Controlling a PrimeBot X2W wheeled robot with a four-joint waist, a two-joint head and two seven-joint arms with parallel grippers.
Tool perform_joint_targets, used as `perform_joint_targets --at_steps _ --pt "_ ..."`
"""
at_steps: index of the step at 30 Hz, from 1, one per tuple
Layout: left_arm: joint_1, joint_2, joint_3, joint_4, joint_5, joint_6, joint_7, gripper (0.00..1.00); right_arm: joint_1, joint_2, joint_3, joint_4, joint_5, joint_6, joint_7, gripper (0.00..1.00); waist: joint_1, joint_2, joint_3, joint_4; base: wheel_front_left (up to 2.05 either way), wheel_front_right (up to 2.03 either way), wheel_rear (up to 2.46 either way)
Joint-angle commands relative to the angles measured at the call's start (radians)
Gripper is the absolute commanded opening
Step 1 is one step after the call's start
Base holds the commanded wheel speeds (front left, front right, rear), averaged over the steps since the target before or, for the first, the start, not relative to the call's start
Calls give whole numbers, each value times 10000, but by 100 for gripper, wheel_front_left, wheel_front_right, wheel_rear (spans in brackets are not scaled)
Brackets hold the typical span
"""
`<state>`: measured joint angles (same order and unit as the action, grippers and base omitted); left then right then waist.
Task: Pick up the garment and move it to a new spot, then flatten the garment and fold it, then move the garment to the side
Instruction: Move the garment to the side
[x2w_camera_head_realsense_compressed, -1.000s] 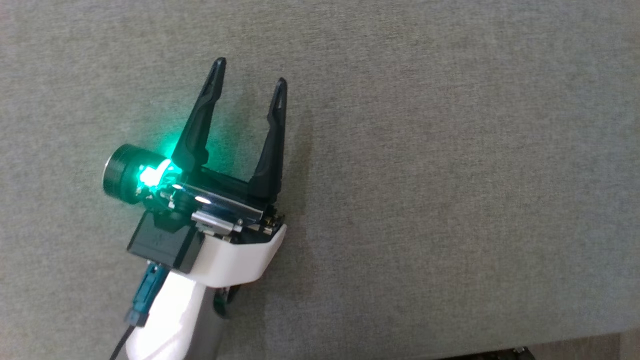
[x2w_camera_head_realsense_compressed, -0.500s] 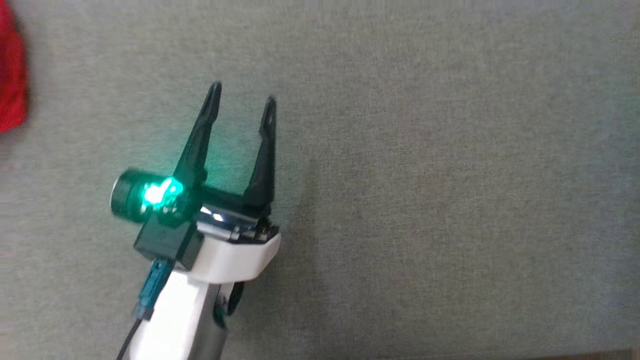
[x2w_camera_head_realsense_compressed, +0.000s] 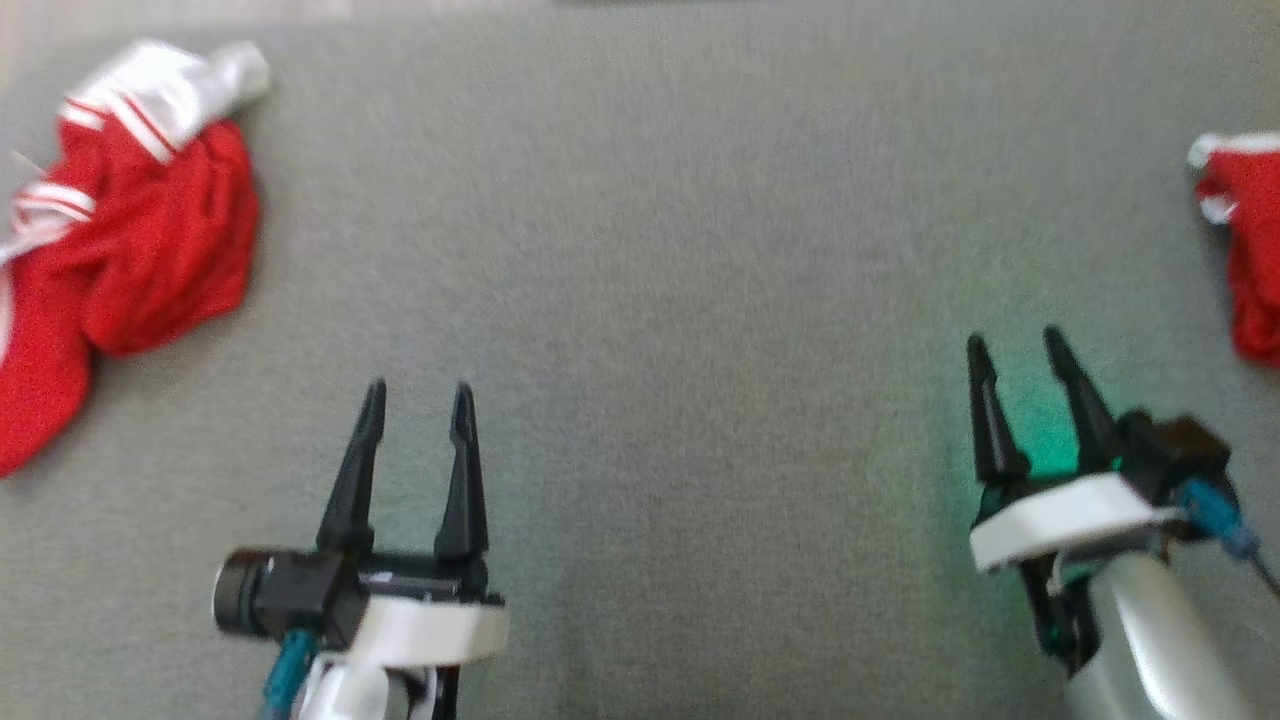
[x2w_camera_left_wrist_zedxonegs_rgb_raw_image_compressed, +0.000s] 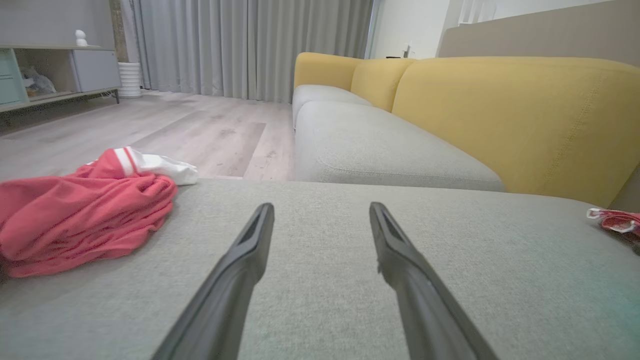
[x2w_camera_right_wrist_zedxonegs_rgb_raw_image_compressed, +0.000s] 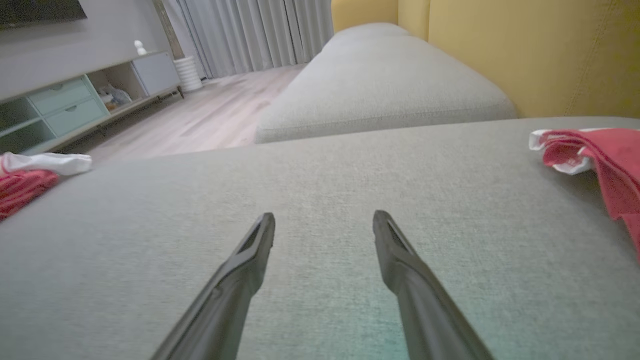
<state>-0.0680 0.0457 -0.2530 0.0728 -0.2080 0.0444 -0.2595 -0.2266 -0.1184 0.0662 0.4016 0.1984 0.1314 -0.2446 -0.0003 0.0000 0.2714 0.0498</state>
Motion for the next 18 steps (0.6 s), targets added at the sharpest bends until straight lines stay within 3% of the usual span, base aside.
perform_joint_targets --at_steps 1,6,13,18 --pt "192 45 447 -174 208 111 -23 100 241 109 241 -582 77 -7 -160 100 3 0 -1372 295 0 0 0" --pt "990 45 739 -125 687 146 -23 100 1556 469 267 -1398 16 -7 -168 100 3 0 -2614 297 0 0 0" --pt "1678 45 1165 -149 871 265 -23 100 2576 603 260 -1732 -132 -7 -170 100 3 0 -3290 366 0 0 0" --pt "1980 45 1326 -89 1113 55 -23 100 3160 663 -191 -1916 -183 -7 -171 100 3 0 -3650 458 0 0 0"
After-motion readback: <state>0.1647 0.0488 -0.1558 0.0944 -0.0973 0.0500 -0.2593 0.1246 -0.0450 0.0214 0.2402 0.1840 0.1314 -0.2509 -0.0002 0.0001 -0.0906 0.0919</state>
